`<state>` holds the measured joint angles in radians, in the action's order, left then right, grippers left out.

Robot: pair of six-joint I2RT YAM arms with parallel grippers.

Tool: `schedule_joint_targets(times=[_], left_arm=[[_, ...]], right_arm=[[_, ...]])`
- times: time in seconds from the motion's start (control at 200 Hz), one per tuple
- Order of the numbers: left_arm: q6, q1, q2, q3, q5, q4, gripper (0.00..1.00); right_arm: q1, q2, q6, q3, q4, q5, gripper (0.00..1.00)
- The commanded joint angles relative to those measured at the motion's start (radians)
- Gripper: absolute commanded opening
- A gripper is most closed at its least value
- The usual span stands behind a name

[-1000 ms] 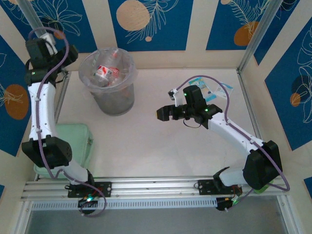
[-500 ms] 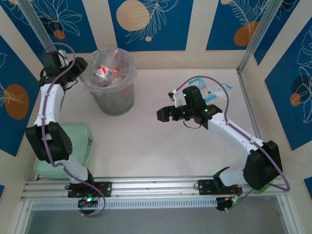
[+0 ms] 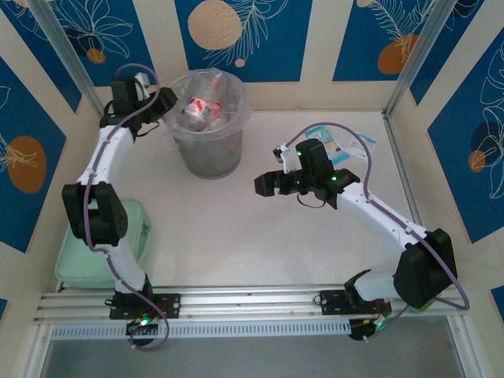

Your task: Put the plastic bottles in the bin

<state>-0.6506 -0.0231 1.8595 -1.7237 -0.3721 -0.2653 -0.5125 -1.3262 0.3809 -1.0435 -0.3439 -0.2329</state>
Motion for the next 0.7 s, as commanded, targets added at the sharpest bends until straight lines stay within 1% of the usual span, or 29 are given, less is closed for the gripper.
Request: schedule_joint_targets(times=[0.0, 0.135, 0.22, 0.3, 0.35, 0.42, 0.545, 0.565, 0.585, 0.64, 0.695], left_arm=[[-0.002, -0.110, 0.073, -0.028, -0.033, -0.032, 0.58], [-0.001, -0.161, 0.104, -0.092, -0.021, -0.027, 0.59], [0.005, -0.164, 0.094, -0.123, -0.005, -0.024, 0.64], [0.061, -0.159, 0.062, -0.164, 0.035, -0.059, 0.76], [0.114, -0.152, 0.035, -0.197, 0.063, -0.103, 0.87], [0.194, -0.137, -0.020, -0.226, 0.104, -0.161, 1.00], [0.344, -0.104, -0.168, -0.192, 0.200, -0.228, 1.00], [0.366, -0.099, -0.196, -0.175, 0.219, -0.236, 1.00], [0.387, -0.095, -0.225, -0.155, 0.241, -0.240, 1.00], [0.442, -0.085, -0.306, -0.082, 0.303, -0.245, 1.00], [0.483, -0.081, -0.400, 0.024, 0.361, -0.230, 1.00]], right_arm=[[0.035, 0.064, -0.008, -0.009, -0.016, 0.022, 0.82], [0.091, 0.108, -0.030, -0.013, -0.068, 0.025, 0.82], [0.123, 0.134, -0.046, -0.017, -0.100, 0.045, 0.82], [0.152, 0.155, -0.050, -0.014, -0.115, 0.077, 0.83], [0.169, 0.163, -0.050, -0.010, -0.121, 0.113, 0.83], [0.198, 0.170, -0.045, -0.006, -0.127, 0.169, 0.84], [0.254, 0.187, -0.041, 0.012, -0.110, 0.250, 0.87], [0.262, 0.191, -0.039, 0.020, -0.103, 0.261, 0.90], [0.270, 0.195, -0.032, 0.026, -0.097, 0.274, 0.92], [0.289, 0.202, -0.028, 0.050, -0.070, 0.303, 0.93], [0.308, 0.203, -0.027, 0.068, -0.059, 0.336, 0.96]])
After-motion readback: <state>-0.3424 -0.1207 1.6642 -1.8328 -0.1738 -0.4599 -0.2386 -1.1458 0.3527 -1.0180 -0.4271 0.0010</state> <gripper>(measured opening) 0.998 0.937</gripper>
